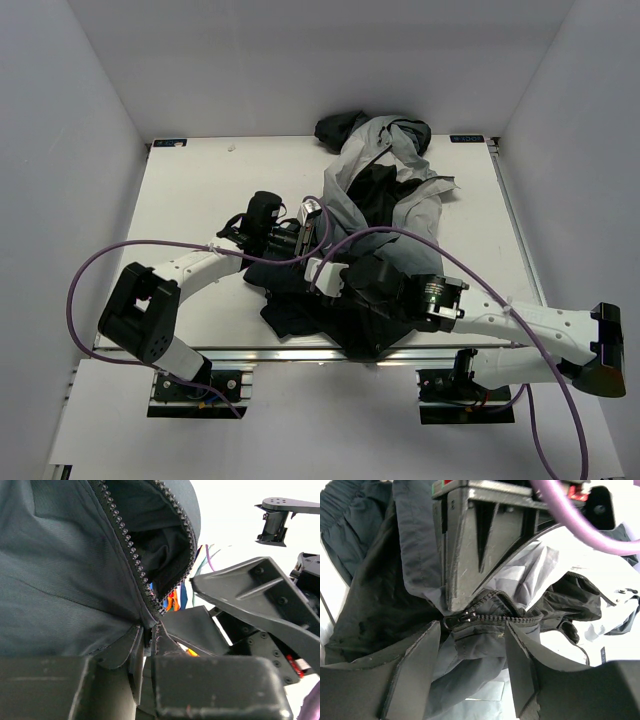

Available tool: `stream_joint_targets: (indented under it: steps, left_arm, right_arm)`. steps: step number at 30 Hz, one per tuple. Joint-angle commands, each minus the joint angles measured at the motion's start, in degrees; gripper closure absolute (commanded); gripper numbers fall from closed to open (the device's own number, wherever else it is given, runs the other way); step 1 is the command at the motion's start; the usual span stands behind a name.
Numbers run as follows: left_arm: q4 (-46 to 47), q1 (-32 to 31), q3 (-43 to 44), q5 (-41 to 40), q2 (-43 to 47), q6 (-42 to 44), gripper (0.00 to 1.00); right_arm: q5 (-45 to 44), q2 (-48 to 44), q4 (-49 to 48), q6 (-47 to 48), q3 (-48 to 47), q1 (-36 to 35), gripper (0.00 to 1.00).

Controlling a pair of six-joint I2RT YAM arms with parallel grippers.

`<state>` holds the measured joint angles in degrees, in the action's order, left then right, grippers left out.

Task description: Zip up the jacket

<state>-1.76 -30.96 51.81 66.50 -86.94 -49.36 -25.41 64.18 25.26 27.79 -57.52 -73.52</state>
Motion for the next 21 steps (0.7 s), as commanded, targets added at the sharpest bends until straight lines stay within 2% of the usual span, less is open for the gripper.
stream_joint_targets:
  steps: [1, 10, 11, 17, 21]
  left_arm:
    - [-0.52, 0.11, 1.45, 1.09, 0.89, 0.58, 1.0]
    - [-0.97, 0.11, 1.1, 0.83, 1.68, 0.58, 1.0]
    - [-0.97, 0.11, 1.1, 0.65, 1.77, 0.58, 1.0]
    - [-1.23, 0.11, 1.01, 0.82, 2.12, 0.76, 1.0]
    - [-2.19, 0.11, 1.01, 0.3, 2.21, 1.72, 1.0]
  right_arm:
    - [-0.78, 0.15, -2.49, 1.39, 1.0, -0.31, 0.4]
    - [-0.78, 0.77, -4.6, 1.48, 2.06, -0.22, 0.42]
    - [-0.7, 0.68, -5.12, 1.48, 2.23, -0.31, 0.48]
    - [-0.87, 0.24, -6.71, 1.39, 2.76, -0.31, 0.66]
    - [0.44, -0.46, -5.74, 0.34, 1.88, -0.31, 0.7]
